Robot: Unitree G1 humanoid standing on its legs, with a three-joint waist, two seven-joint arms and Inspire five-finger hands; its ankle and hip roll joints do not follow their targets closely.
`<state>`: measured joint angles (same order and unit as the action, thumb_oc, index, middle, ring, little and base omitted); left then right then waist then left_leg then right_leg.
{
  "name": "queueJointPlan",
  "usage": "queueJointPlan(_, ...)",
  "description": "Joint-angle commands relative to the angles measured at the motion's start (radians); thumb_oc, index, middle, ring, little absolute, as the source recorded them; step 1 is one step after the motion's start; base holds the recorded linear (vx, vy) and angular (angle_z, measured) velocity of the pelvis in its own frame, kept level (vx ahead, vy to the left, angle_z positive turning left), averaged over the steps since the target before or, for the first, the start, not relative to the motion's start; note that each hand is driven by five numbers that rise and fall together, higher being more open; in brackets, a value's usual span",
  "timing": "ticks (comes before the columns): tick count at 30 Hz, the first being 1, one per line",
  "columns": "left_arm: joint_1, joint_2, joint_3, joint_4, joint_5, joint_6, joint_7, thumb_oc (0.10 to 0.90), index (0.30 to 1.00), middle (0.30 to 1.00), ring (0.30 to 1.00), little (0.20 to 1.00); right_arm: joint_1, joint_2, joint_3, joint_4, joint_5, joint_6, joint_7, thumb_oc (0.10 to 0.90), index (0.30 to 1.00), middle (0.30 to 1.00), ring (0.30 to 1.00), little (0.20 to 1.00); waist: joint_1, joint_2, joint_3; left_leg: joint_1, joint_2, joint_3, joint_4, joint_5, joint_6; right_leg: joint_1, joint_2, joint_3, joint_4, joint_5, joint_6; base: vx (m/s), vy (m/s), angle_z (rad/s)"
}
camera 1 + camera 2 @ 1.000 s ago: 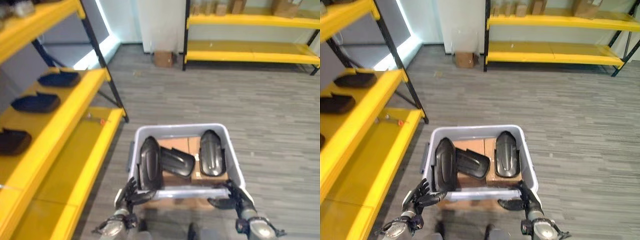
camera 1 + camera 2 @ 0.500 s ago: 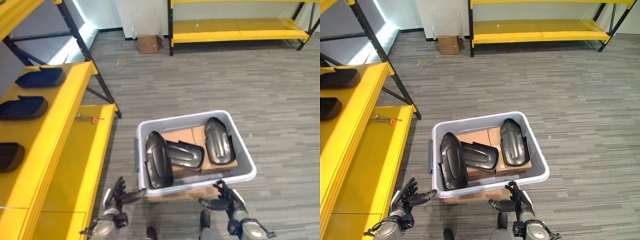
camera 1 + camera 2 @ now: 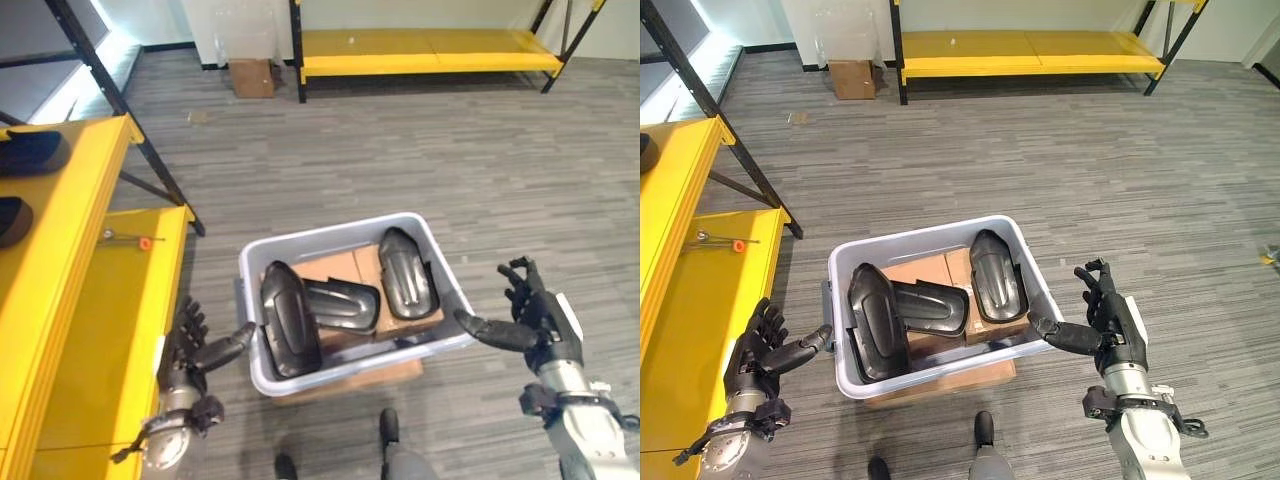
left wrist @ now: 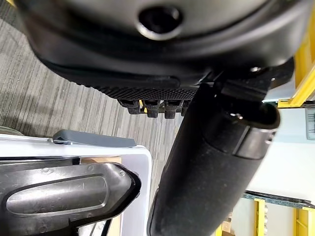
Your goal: Move parts from the plastic box to the shelf.
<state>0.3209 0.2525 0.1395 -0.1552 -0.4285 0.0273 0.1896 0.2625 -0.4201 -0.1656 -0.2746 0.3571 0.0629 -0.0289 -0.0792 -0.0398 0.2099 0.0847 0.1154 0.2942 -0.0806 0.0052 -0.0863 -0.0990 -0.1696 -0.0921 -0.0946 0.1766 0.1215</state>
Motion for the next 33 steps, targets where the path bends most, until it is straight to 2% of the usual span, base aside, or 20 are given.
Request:
queueJointPlan(1, -0.129, 0.047, -0.003, -0.03, -0.033, -0.121, 0.013, 0.9, 1.0, 1.0, 1.0, 1.0, -0.153, -0.037, 0.005, -0.012, -0.001, -0.098, -0.049, 0.9, 1.0, 1.0, 1.0, 1.0, 0.01, -0.004, 0.033, -0.018, 0.025, -0.05, 0.006, 0.024, -0.016, 0.106, -0.059, -0.066, 0.021, -0.122, 0.065, -0.13, -0.077, 0.01)
queueJointPlan(6, -0.185, 0.065, -0.04, -0.041, -0.052, -0.127, 0.018, 0.9, 1.0, 1.0, 1.0, 1.0, -0.244, -0.063, 0.027, 0.073, -0.014, -0.096, -0.107, 0.9, 1.0, 1.0, 1.0, 1.0, 0.026, 0.013, 0.079, -0.092, 0.032, -0.07, 0.027, 0.044, -0.026, 0.054, -0.062, -0.088, 0.04, -0.12, 0.06, -0.09, -0.056, 0.18)
queueJointPlan(9, -0.248, 0.081, -0.102, -0.069, -0.068, -0.14, 0.032, 0.9, 1.0, 1.0, 1.0, 1.0, -0.356, -0.088, 0.055, 0.153, -0.03, -0.099, -0.188, 0.9, 1.0, 1.0, 1.0, 1.0, 0.047, 0.034, 0.144, -0.186, 0.039, -0.087, 0.059, 0.067, -0.04, -0.024, -0.067, -0.108, 0.067, -0.112, 0.055, -0.15, -0.08, 0.05)
queueJointPlan(14, -0.282, 0.082, -0.147, -0.069, -0.086, -0.143, 0.049, 0.9, 1.0, 1.0, 1.0, 1.0, -0.415, -0.082, 0.073, 0.196, -0.024, -0.105, -0.242, 0.9, 1.0, 1.0, 1.0, 1.0, 0.054, 0.048, 0.181, -0.225, 0.041, -0.092, 0.055, 0.084, -0.045, -0.065, -0.073, -0.118, 0.08, -0.108, 0.054, -0.08, -0.029, 0.07)
queueJointPlan(15, -0.303, 0.08, -0.168, -0.073, -0.09, -0.147, 0.056, 0.9, 1.0, 1.0, 1.0, 1.0, -0.445, -0.075, 0.084, 0.216, -0.019, -0.113, -0.263, 0.9, 1.0, 1.0, 1.0, 1.0, 0.057, 0.054, 0.206, -0.247, 0.04, -0.095, 0.056, 0.091, -0.046, -0.089, -0.076, -0.119, 0.088, -0.106, 0.053, -0.1, -0.012, 0.02)
queueJointPlan(20, -0.333, 0.078, -0.193, -0.073, -0.093, -0.151, 0.075, 0.9, 1.0, 1.0, 1.0, 1.0, -0.488, -0.063, 0.082, 0.253, -0.041, -0.116, -0.327, 0.9, 1.0, 1.0, 1.0, 1.0, 0.062, 0.06, 0.245, -0.279, 0.04, -0.092, 0.053, 0.103, -0.049, -0.126, -0.079, -0.12, 0.093, -0.097, 0.053, -0.07, -0.018, 0.01)
queueJointPlan(33, -0.338, 0.083, -0.211, -0.082, -0.114, -0.167, 0.092, 0.9, 1.0, 1.0, 1.0, 1.0, -0.525, -0.059, 0.08, 0.308, -0.061, -0.118, -0.381, 0.9, 1.0, 1.0, 1.0, 1.0, 0.064, 0.065, 0.285, -0.311, 0.036, -0.094, 0.043, 0.11, -0.048, -0.174, -0.082, -0.117, 0.107, -0.09, 0.051, -0.01, 0.0, 0.0)
